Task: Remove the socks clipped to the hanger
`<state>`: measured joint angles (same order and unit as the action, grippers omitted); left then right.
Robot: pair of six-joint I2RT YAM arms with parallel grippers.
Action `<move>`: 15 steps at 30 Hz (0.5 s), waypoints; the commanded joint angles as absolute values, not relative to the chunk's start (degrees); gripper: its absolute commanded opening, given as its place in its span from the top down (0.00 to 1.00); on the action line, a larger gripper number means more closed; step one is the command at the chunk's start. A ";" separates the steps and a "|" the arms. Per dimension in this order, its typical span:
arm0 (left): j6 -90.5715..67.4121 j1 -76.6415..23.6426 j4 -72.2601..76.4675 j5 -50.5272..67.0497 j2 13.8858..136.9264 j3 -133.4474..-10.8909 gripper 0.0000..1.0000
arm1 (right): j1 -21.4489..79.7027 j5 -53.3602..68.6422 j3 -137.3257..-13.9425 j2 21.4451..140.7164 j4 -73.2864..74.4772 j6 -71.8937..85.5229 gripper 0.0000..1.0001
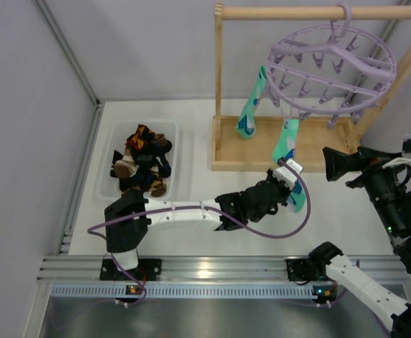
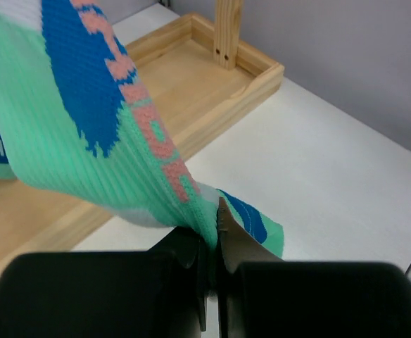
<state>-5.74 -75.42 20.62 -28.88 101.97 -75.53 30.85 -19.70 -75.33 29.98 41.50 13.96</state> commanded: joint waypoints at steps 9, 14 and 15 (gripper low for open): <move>-6.06 -83.32 20.39 -44.03 108.72 -78.04 1.00 | 30.23 -19.25 -87.88 49.29 46.67 10.37 0.12; -8.35 -84.64 20.39 -44.56 110.92 -78.92 1.00 | 30.23 -26.26 -93.86 57.30 50.44 8.44 0.22; -8.44 -84.81 20.30 -45.08 111.18 -79.10 1.00 | 30.32 -27.32 -94.39 58.87 52.02 8.35 0.23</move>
